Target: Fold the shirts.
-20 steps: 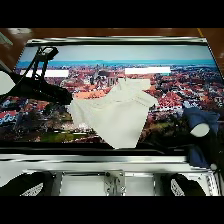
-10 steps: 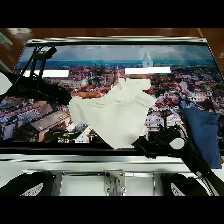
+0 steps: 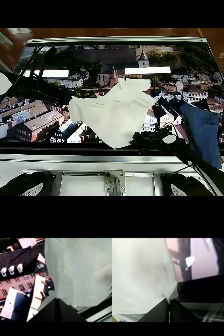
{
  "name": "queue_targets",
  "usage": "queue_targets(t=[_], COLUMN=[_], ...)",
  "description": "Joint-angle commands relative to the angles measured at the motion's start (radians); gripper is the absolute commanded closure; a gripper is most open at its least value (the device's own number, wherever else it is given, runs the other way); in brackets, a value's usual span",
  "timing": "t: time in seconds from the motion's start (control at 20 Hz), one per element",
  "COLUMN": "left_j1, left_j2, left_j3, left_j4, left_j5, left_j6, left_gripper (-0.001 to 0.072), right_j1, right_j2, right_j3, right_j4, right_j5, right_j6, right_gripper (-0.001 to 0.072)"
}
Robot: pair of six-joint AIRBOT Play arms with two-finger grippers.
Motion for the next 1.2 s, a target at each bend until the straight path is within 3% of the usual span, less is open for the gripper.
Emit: queue_targets(t=[0.0, 0.15, 0.25, 0.35, 0.45, 0.55, 0.65, 0.9, 1.15], left_j1=[0.000, 0.002, 0.014, 0.045, 0.091, 0.098, 0.098, 0.098, 0.098], left_j2=[0.009, 0.062, 0.119, 0.185, 0.255, 0.324, 0.394, 0.465, 0.461], left_j3=[0.000, 0.061, 0.174, 0.320, 0.454, 0.510, 0.511, 0.510, 0.401], left_j4=[0.029, 0.179, 0.254, 0.300, 0.302, 0.296, 0.240, 0.219, 0.252], left_j5=[0.017, 0.119, 0.206, 0.303, 0.412, 0.515, 0.597, 0.515, 0.309], left_j6=[0.000, -0.060, -0.109, -0.151, -0.203, -0.285, -0.292, -0.230, -0.113], left_gripper=[0.0679, 0.0679, 0.0679, 0.0679, 0.0679, 0.0678, 0.0679, 0.0678, 0.0678], right_j1=[0.003, -0.003, -0.050, -0.128, -0.214, -0.256, -0.258, -0.259, -0.258], right_j2=[-0.018, 0.064, 0.178, 0.298, 0.393, 0.432, 0.434, 0.432, 0.314], right_j3=[0.077, 0.274, 0.491, 0.758, 1.069, 1.306, 1.474, 1.561, 1.557], right_j4=[0.019, -0.081, -0.244, -0.407, -0.520, -0.523, -0.509, -0.517, -0.684], right_j5=[0.051, 0.175, 0.331, 0.411, 0.381, 0.317, 0.339, 0.482, 0.864], right_j6=[-0.131, -0.298, -0.326, -0.268, -0.183, -0.085, -0.007, 0.153, 0.229], right_gripper=[0.0645, 0.0646, 0.0646, 0.0646, 0.0646, 0.0646, 0.0646, 0.0646, 0.0646])
